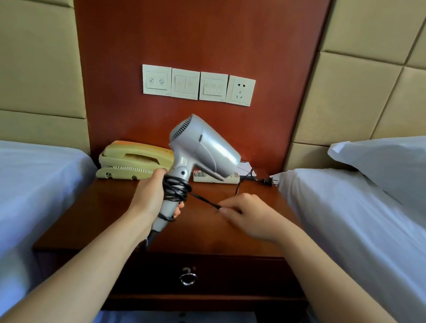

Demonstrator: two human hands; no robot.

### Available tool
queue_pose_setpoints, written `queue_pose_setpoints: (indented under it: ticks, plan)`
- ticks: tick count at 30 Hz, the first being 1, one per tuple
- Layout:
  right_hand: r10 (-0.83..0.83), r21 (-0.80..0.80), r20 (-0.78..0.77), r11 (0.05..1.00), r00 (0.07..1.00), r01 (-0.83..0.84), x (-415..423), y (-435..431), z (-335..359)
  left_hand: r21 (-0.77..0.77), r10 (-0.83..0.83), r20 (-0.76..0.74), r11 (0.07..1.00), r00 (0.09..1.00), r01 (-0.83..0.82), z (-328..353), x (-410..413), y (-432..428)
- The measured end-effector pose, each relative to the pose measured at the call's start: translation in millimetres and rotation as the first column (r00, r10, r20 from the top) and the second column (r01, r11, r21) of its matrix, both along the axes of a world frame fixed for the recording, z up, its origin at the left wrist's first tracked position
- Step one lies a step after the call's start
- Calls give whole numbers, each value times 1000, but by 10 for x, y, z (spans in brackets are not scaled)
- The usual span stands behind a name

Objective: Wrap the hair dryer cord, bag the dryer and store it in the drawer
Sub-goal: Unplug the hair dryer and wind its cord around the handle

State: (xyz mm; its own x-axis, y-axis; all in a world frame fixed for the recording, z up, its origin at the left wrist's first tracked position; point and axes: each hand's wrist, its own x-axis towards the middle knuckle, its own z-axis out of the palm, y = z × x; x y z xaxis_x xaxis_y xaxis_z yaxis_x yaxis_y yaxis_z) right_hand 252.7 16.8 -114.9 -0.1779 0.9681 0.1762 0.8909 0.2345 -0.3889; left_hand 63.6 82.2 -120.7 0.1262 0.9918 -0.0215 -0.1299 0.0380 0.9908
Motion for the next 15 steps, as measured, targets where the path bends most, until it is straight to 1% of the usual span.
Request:
queue_pose_setpoints:
  ticks: [2, 5, 7, 8, 10, 12, 15]
  plan:
    - [42, -48, 83, 998, 996, -38, -130, -63, 63, -30, 48, -24, 998, 999, -49, -6, -26, 20]
    - [88, -78, 161, 994, 983, -76, -312, -205, 207, -27, 127, -104, 991, 986, -130, -11, -61, 41]
    - [86, -61, 213, 995, 973, -74, -414, -278, 293, 3, 166, -174, 986, 971, -168, -26, -99, 66]
    - [94, -34, 208, 996, 974, -88, -456, -302, 335, 39, 184, -239, 983, 954, -180, -34, -120, 72]
    - [127, 40, 144, 990, 981, -134, -510, -319, 411, 151, 218, -413, 974, 884, -170, -45, -170, 69]
    - [148, 108, 113, 981, 983, -161, -521, -298, 444, 246, 225, -580, 965, 783, -95, -46, -196, 21]
    - [146, 164, 107, 973, 983, -162, -525, -281, 462, 303, 211, -734, 952, 646, 33, -17, -135, -72]
